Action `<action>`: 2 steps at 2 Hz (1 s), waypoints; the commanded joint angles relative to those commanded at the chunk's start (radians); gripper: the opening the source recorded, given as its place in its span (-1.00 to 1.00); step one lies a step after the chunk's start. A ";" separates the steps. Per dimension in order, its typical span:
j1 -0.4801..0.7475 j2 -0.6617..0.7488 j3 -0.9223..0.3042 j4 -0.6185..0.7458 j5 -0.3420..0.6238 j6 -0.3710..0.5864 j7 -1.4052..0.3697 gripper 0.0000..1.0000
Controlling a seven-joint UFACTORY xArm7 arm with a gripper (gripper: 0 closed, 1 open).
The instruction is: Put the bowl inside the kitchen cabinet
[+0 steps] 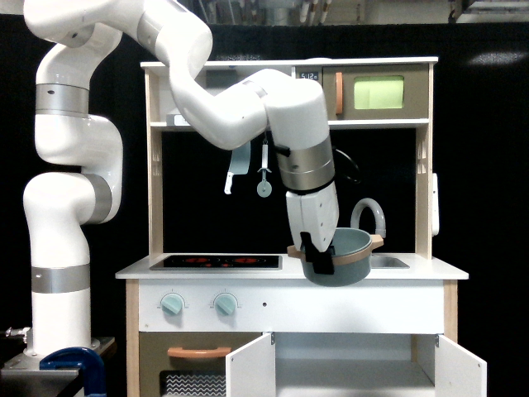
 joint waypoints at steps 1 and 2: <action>-0.055 0.185 -0.032 -0.104 0.116 -0.165 -0.299 -1.00; 0.029 0.442 0.123 -0.035 0.357 -0.399 -0.384 -1.00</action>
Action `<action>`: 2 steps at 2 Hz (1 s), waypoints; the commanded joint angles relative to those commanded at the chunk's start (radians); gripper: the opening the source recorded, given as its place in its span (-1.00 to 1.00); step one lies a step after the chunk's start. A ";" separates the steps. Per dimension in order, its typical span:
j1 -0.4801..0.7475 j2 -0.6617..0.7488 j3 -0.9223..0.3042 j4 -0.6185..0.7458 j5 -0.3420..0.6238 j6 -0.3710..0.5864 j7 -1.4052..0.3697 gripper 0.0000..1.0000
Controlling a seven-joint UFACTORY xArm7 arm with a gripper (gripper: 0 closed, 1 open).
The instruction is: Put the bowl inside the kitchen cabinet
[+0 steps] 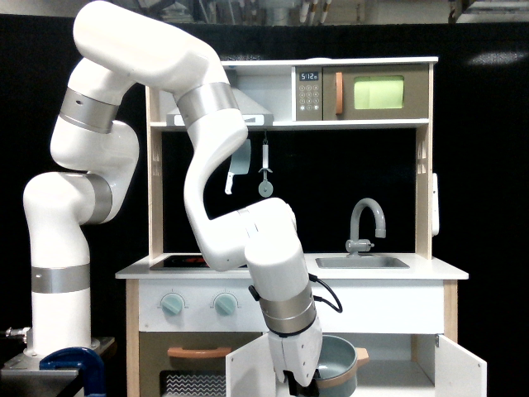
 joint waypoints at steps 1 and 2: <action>0.108 0.143 0.155 0.083 0.157 -0.186 0.025 -1.00; 0.132 0.204 0.228 0.108 0.234 -0.270 -0.004 -1.00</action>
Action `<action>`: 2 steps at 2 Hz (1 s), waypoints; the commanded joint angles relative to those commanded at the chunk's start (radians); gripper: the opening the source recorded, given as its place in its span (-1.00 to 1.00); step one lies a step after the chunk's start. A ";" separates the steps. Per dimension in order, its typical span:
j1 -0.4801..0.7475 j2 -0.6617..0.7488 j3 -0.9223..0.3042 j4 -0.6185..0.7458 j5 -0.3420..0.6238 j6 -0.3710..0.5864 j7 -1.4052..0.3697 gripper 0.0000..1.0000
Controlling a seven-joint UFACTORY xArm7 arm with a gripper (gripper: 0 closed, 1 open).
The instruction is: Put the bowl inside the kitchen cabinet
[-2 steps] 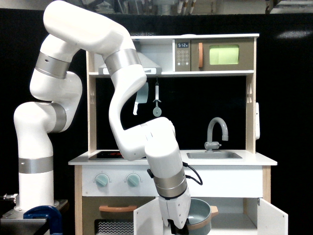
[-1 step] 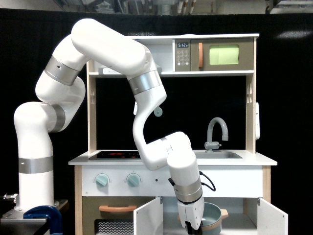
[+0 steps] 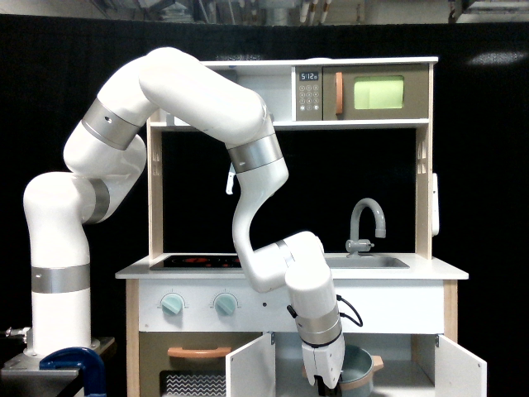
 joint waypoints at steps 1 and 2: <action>0.013 0.021 0.036 0.013 0.024 -0.039 0.003 1.00; 0.007 0.013 0.053 -0.004 0.043 -0.052 -0.012 1.00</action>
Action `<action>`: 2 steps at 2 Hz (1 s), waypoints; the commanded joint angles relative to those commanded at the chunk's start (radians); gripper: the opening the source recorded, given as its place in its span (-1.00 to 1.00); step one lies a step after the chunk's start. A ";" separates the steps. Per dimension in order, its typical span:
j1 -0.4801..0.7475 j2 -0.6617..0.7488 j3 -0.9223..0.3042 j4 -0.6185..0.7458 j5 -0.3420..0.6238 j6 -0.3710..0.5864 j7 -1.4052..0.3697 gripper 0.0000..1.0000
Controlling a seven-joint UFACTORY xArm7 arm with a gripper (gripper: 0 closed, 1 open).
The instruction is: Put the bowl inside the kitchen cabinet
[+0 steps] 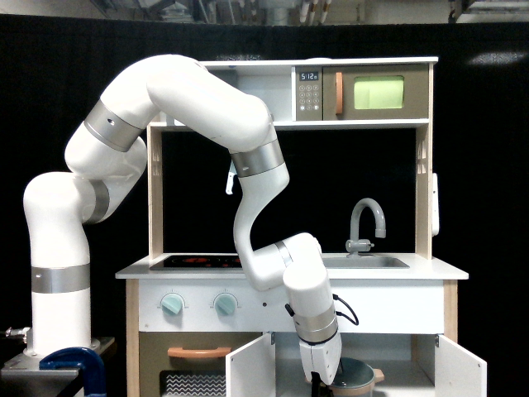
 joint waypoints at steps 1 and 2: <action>0.020 -0.019 0.006 0.011 -0.045 -0.001 0.078 -1.00; 0.031 -0.061 0.036 -0.015 -0.052 -0.018 0.125 -1.00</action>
